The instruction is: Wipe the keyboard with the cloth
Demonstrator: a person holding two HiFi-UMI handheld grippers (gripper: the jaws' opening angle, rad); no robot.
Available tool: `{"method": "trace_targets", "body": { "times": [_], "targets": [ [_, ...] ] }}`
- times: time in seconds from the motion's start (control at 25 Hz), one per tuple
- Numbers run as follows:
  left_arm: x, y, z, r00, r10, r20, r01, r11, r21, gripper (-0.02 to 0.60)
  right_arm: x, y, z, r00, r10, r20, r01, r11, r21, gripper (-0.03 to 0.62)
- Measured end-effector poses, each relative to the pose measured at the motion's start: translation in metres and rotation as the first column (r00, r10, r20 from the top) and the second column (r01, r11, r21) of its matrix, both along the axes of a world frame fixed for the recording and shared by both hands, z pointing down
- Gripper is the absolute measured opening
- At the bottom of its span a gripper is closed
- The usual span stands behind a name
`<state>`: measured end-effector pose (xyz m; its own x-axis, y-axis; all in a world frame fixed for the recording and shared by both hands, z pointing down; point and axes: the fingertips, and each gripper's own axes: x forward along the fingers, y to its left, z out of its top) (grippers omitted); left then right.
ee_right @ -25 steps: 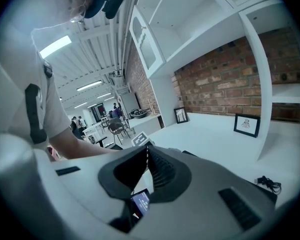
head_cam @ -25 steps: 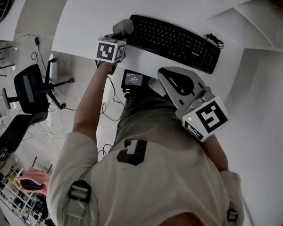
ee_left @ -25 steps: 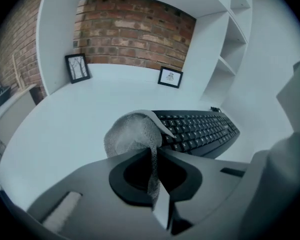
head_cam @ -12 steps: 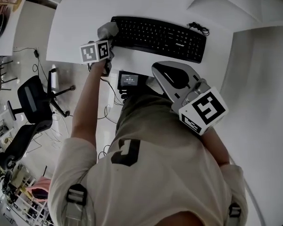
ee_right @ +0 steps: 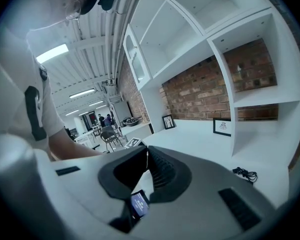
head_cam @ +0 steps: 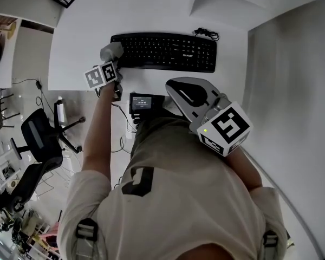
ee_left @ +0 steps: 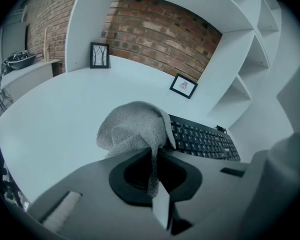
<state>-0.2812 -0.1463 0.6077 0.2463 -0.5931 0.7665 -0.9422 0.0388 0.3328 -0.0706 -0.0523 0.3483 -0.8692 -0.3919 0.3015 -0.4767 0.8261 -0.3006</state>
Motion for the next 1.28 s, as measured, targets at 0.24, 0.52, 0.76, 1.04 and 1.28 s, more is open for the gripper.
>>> {"method": "trace_targets", "body": {
  "times": [0.24,0.52,0.76,1.04,1.28],
  "targets": [
    [0.013,0.001,0.0,1.0,0.007,-0.001,-0.007,1.0,0.004,0.009,0.005,0.007,-0.005,1.0,0.004,0.003,-0.004,1.0,0.017,0.006],
    [0.032,0.004,-0.003,0.994,0.031,-0.102,-0.029,0.999,0.019,0.009,0.005,0.014,-0.006,1.0,0.007,0.002,-0.007,1.0,0.019,0.006],
    [0.056,0.004,-0.005,0.977,0.012,-0.211,-0.004,0.999,0.039,0.009,0.006,0.019,-0.007,1.0,0.013,0.0,-0.013,1.0,0.024,0.006],
    [0.077,0.008,-0.001,0.942,-0.006,-0.336,0.014,1.0,0.024,0.009,0.008,0.023,-0.006,1.0,0.022,0.001,-0.022,0.999,0.029,0.006],
    [0.099,0.012,0.0,0.928,0.019,-0.373,-0.013,1.0,0.019,0.009,0.009,0.027,-0.004,1.0,0.013,0.013,-0.013,1.0,0.019,0.006]
  ]
}}
